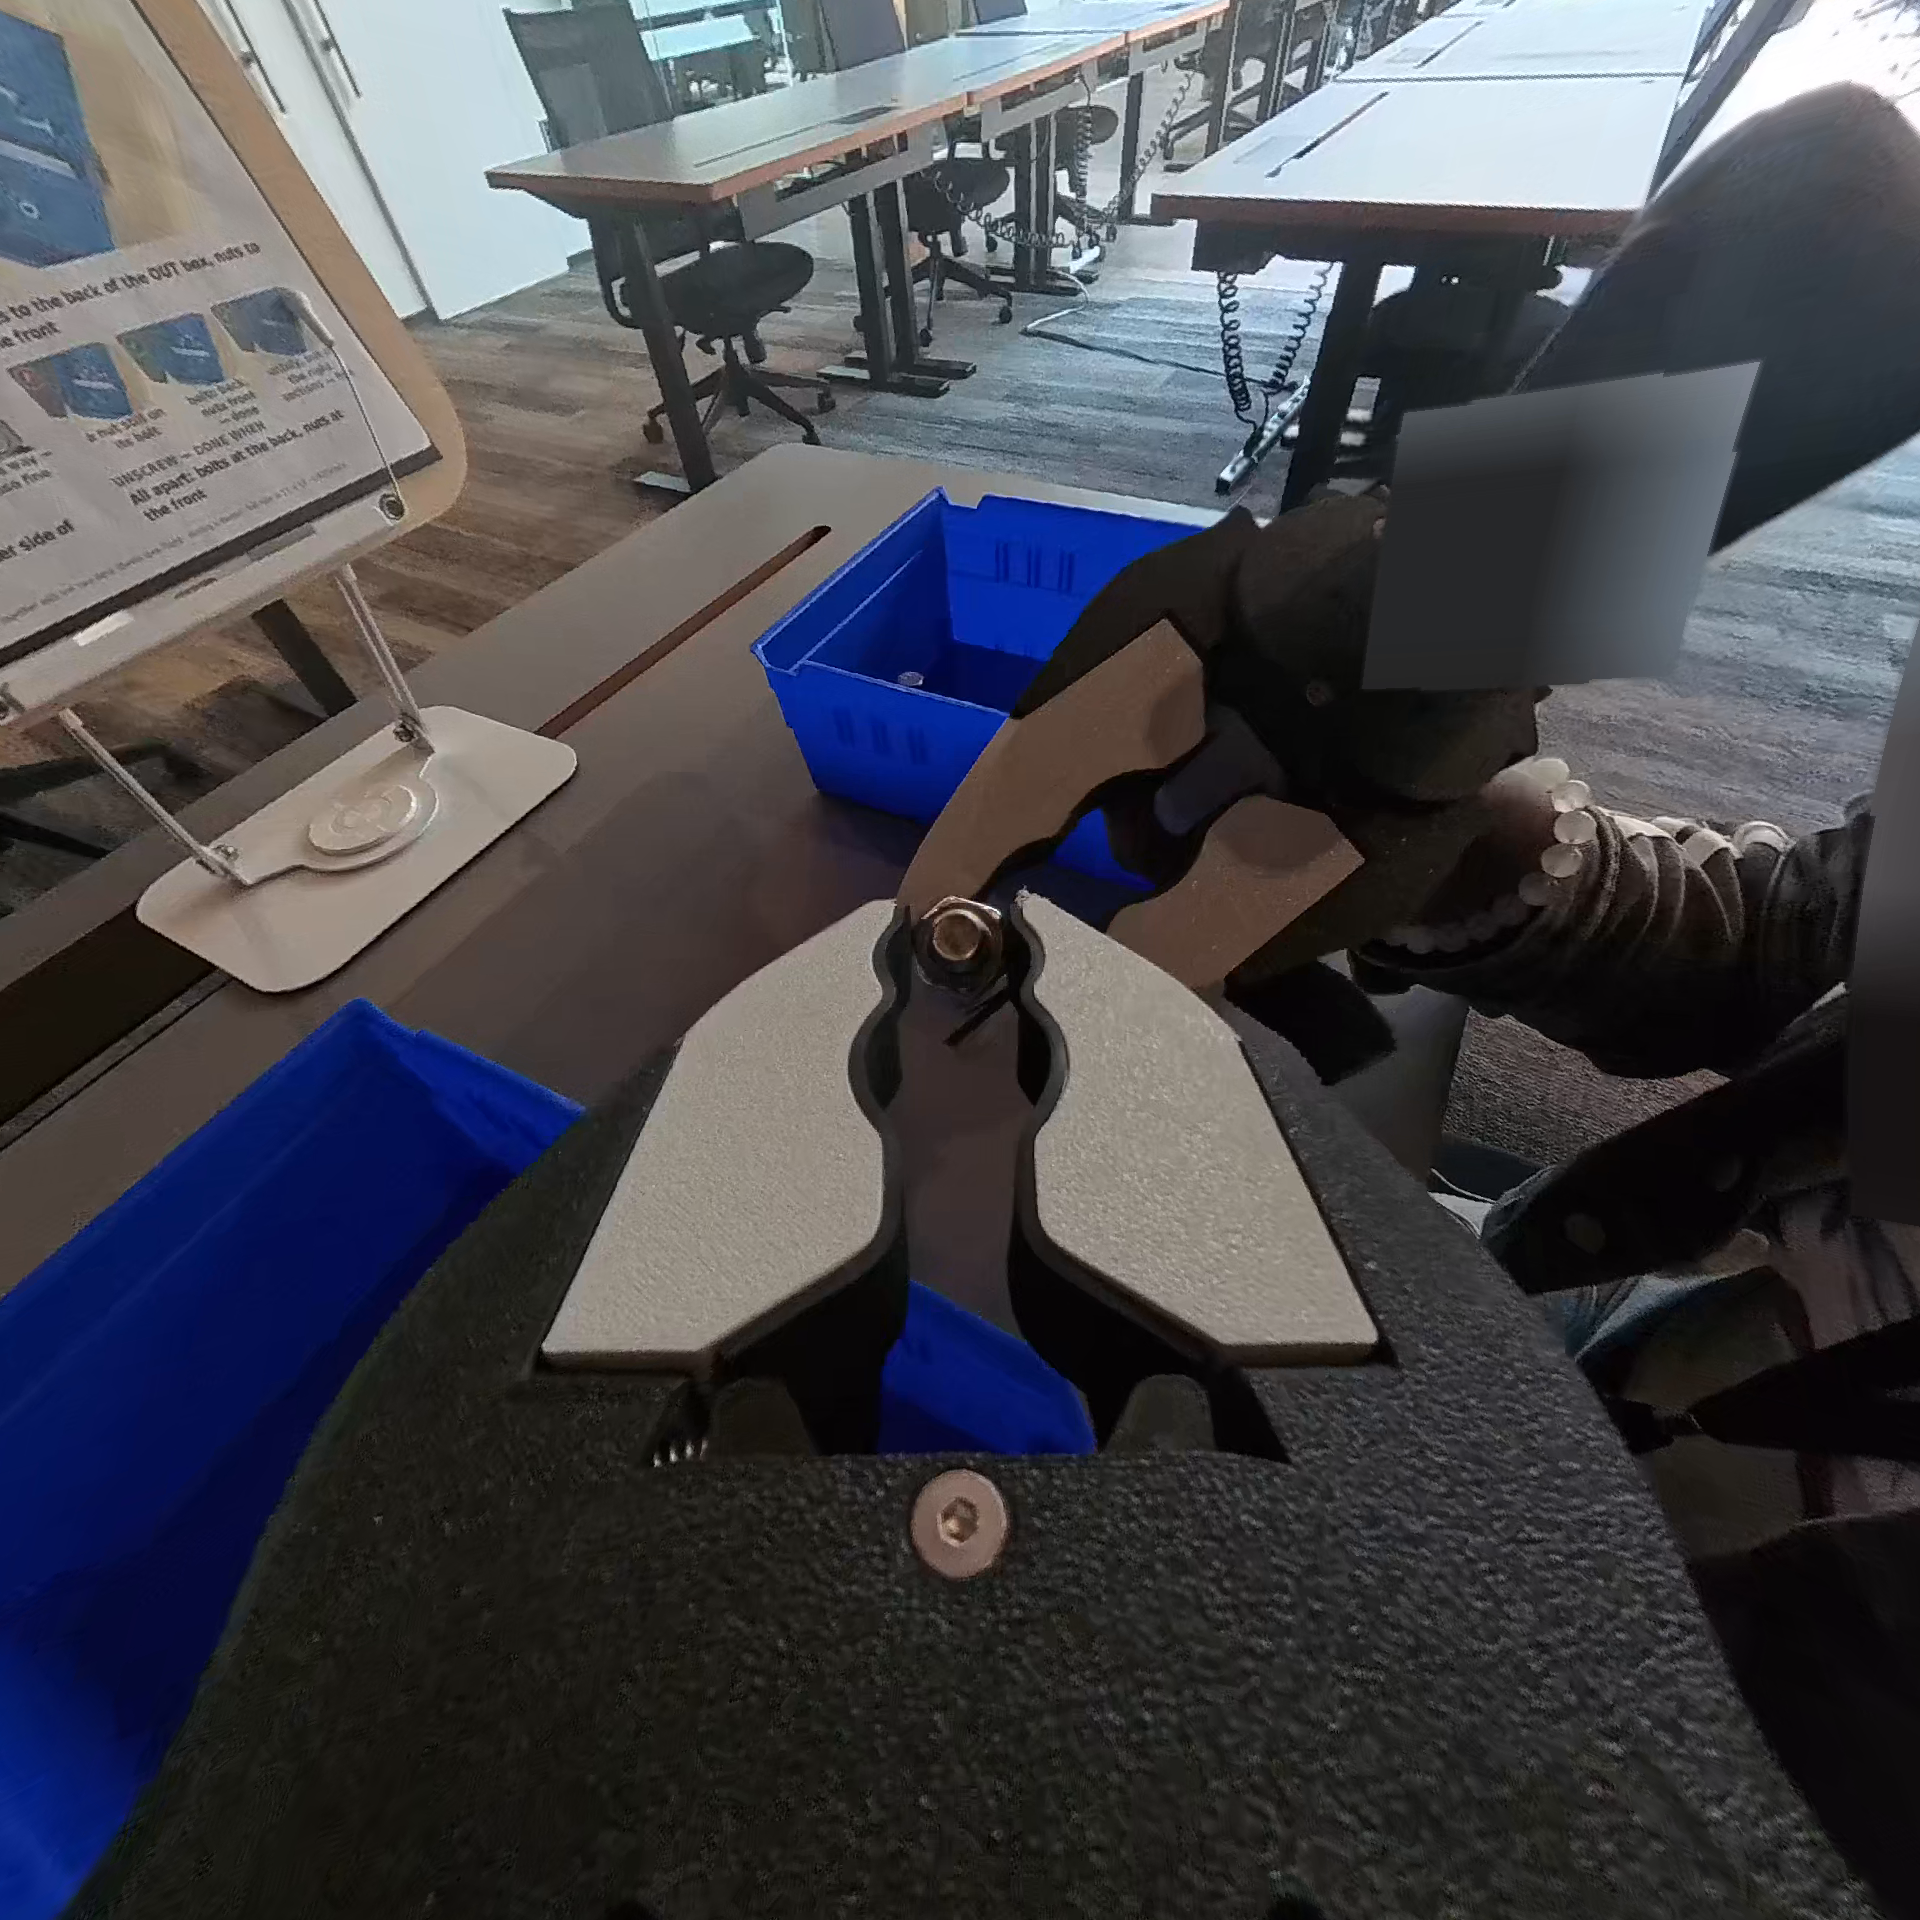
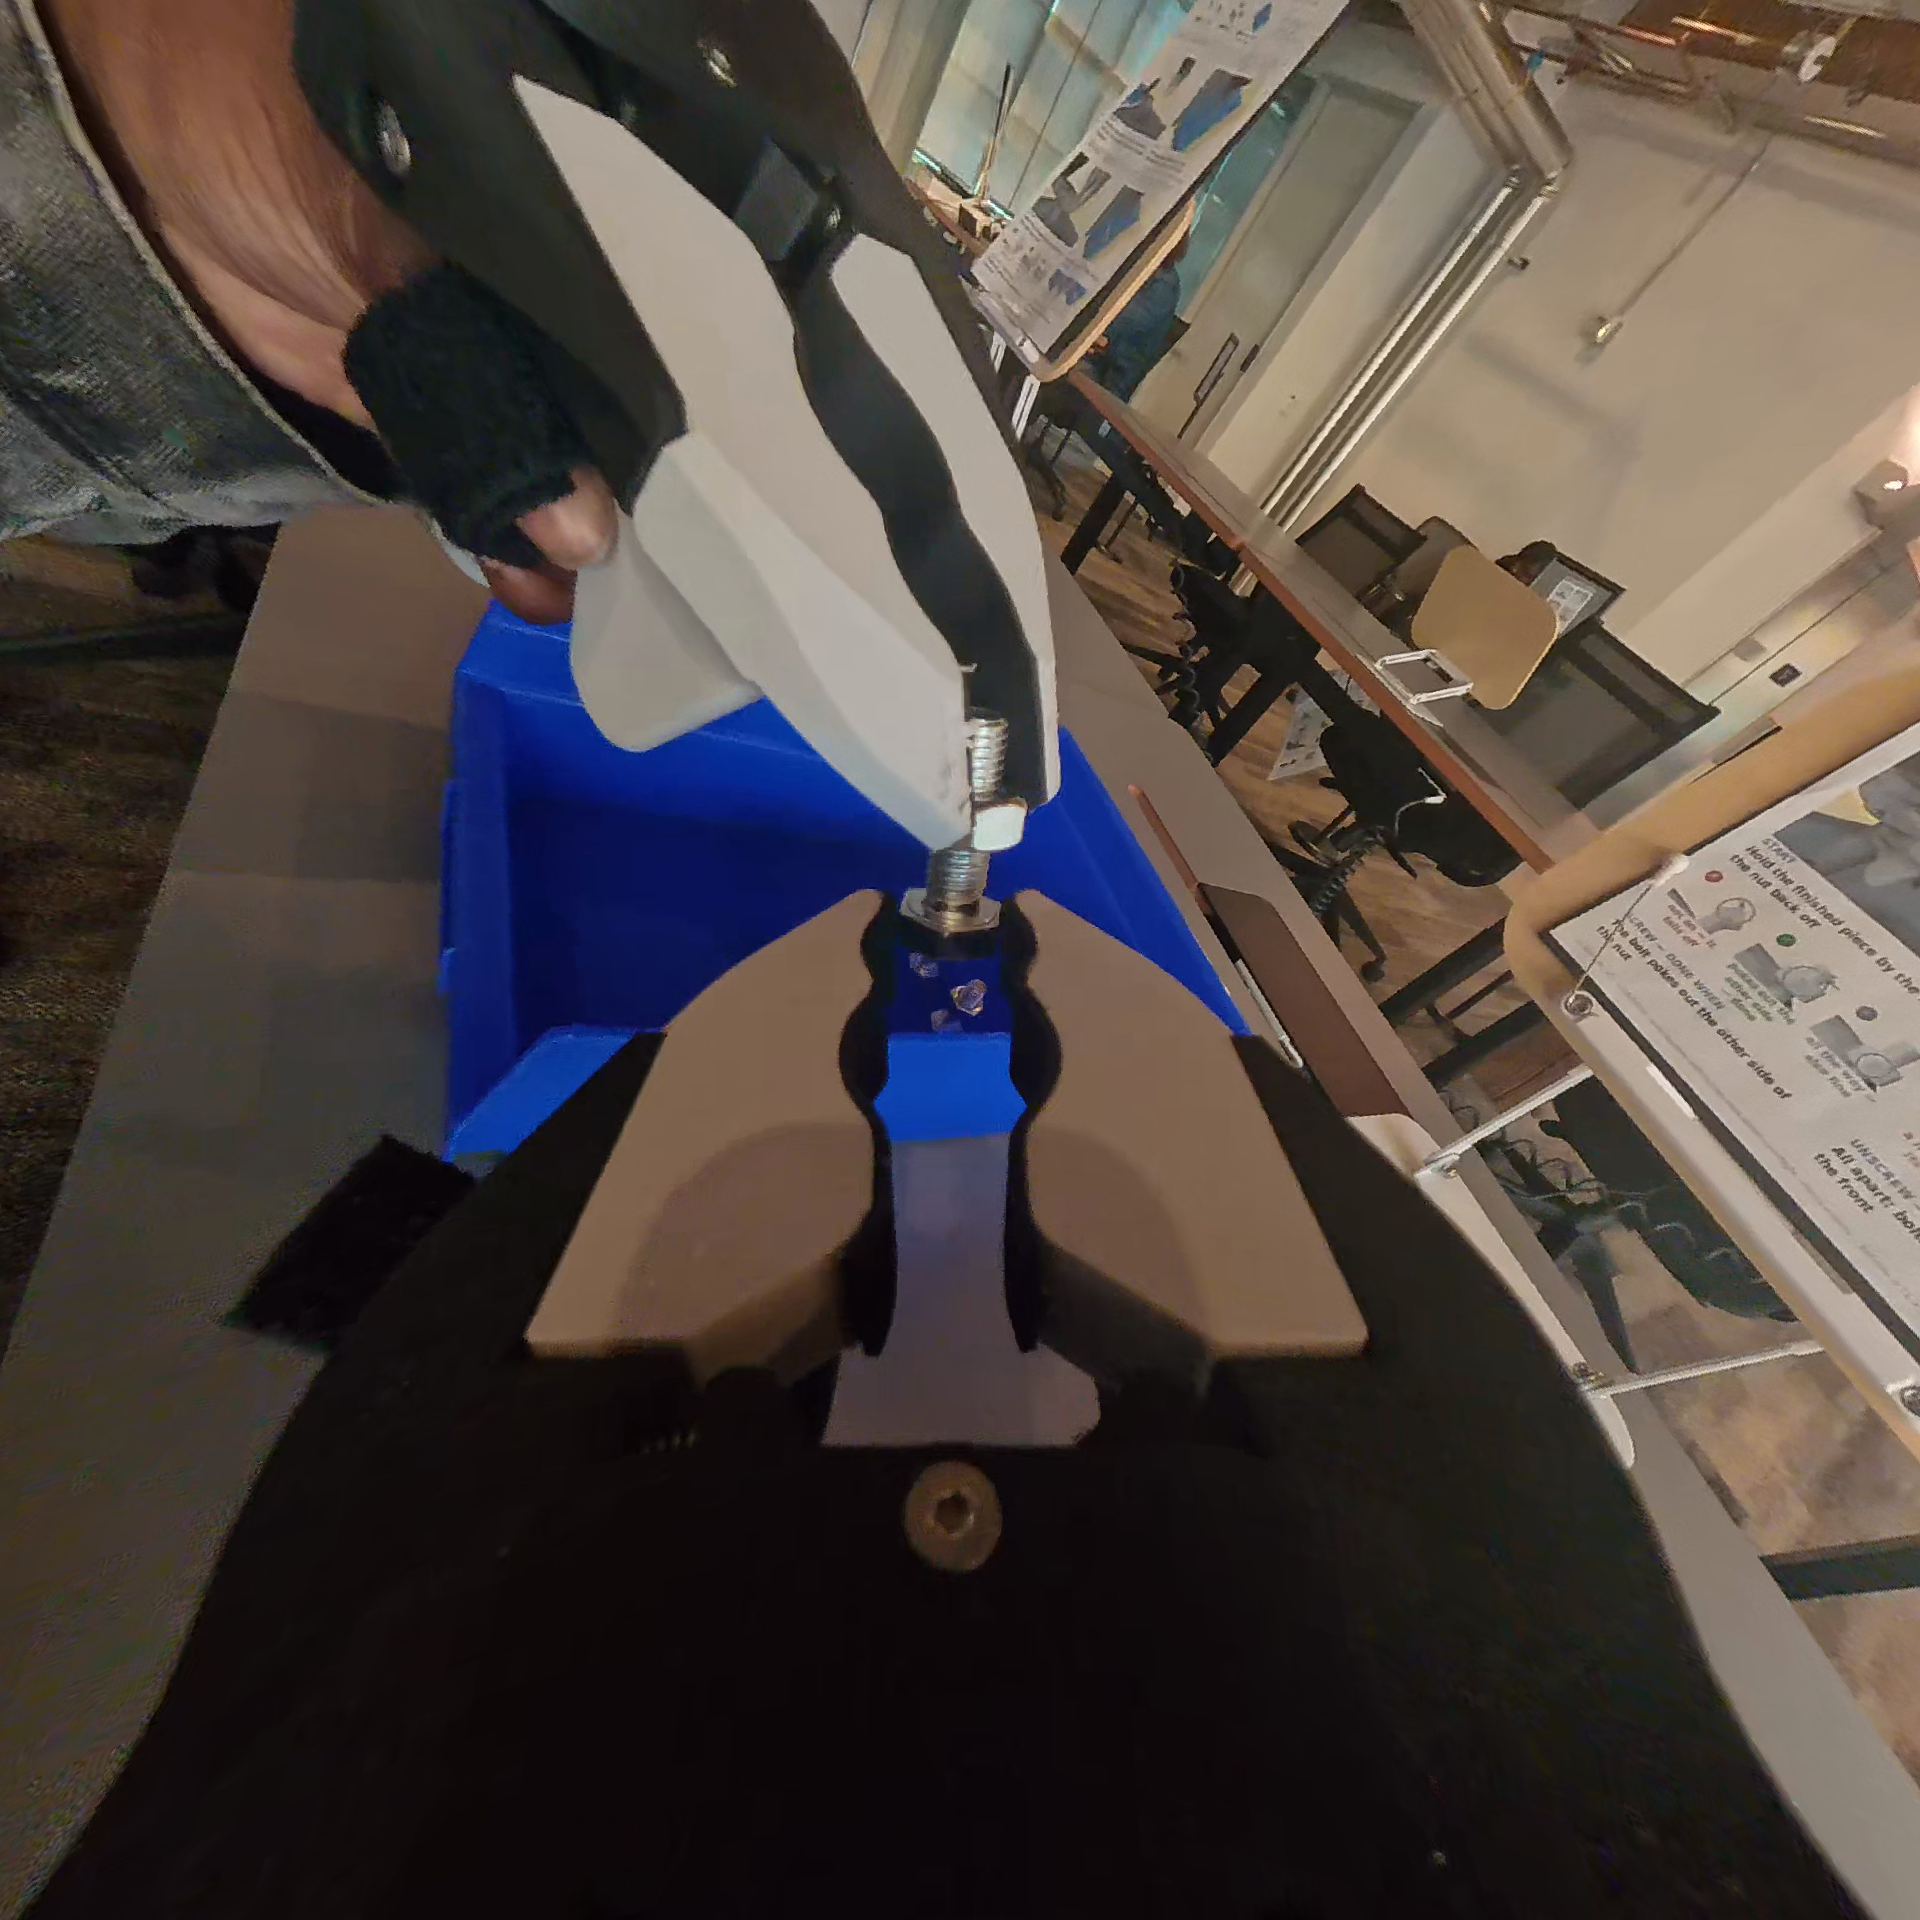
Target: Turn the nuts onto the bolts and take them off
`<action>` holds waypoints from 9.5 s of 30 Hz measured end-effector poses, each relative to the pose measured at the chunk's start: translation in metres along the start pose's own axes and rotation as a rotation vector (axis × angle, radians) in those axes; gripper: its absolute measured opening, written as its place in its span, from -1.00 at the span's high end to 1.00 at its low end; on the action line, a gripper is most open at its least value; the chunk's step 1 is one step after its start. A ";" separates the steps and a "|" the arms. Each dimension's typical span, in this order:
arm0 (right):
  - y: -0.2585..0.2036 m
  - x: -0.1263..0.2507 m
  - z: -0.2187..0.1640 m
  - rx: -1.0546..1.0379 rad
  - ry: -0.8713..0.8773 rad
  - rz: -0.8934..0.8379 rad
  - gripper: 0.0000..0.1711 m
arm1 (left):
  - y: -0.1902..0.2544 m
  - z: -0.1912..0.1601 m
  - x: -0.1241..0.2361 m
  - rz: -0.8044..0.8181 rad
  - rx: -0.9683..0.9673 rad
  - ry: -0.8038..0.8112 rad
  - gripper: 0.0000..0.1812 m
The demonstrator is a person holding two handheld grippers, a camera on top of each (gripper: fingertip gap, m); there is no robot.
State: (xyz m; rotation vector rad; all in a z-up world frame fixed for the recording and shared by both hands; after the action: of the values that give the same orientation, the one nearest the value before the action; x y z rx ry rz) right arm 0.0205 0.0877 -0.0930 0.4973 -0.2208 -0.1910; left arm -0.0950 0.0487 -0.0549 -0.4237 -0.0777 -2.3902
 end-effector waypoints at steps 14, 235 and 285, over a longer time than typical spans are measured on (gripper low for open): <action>0.013 0.036 -0.011 -0.524 0.510 0.560 0.79 | 0.024 -0.024 0.034 -0.144 0.054 0.687 0.50; 0.005 0.061 0.006 -0.426 0.296 0.233 0.42 | 0.061 -0.052 -0.036 -0.039 0.031 0.465 0.81; 0.017 0.071 -0.003 -0.455 0.264 0.125 0.73 | 0.054 -0.054 -0.028 -0.024 0.037 0.522 0.81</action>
State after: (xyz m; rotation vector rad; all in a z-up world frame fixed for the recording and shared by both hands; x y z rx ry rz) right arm 0.0918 0.0876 -0.0759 0.0525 0.0526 -0.0484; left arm -0.0548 0.0169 -0.1179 0.2267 0.1108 -2.4417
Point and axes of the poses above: each gripper's, where its closed fingertips meet, x back along the fingers, z out of its top, y = z × x across the jaws, the point moved 8 cm from there along x, back along the fingers, and after that the axes turned 1 degree about -z, right-handed, at the moved point
